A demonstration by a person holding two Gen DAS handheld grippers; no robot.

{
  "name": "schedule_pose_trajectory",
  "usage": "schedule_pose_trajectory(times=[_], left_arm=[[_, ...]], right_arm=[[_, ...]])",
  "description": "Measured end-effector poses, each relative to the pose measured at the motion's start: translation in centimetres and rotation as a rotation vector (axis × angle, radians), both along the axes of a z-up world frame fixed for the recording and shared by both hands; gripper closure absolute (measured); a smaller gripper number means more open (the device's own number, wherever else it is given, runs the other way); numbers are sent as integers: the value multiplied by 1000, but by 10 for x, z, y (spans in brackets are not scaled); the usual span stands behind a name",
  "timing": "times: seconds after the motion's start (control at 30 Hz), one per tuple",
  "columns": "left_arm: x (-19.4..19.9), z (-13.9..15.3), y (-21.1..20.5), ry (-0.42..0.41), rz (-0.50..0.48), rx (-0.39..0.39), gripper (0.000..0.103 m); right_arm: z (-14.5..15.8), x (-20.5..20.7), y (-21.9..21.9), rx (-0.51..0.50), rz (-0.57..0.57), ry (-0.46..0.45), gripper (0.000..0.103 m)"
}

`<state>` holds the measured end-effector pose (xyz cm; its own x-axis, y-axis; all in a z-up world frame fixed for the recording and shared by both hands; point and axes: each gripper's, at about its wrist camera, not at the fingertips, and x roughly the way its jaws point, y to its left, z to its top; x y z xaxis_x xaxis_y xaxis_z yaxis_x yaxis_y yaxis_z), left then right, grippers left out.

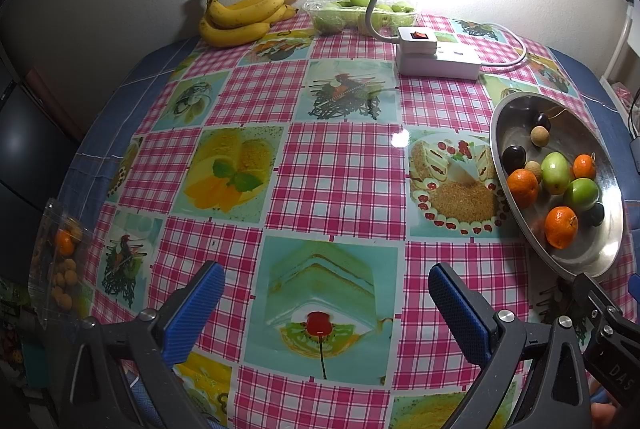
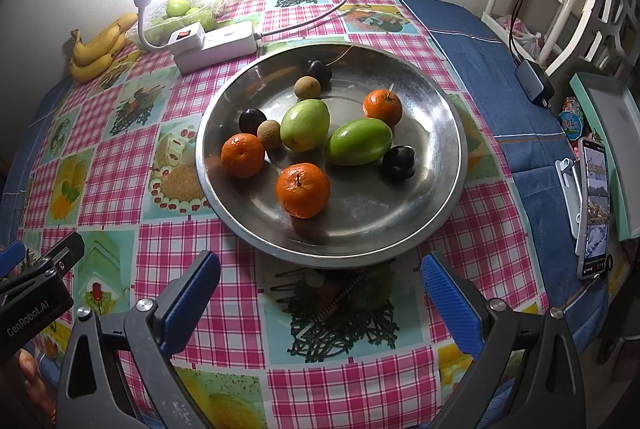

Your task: Organize fruits

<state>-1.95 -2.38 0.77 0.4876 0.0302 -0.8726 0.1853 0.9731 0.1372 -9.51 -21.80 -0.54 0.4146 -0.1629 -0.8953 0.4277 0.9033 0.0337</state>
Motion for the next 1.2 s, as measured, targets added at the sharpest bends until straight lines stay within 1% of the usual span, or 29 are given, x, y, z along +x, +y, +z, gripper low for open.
schedule_pose_trajectory(times=[1.2], left_arm=[[1, 0, 2, 3, 4, 1, 0]], right_arm=[[-2, -1, 0, -2, 1, 3, 3]])
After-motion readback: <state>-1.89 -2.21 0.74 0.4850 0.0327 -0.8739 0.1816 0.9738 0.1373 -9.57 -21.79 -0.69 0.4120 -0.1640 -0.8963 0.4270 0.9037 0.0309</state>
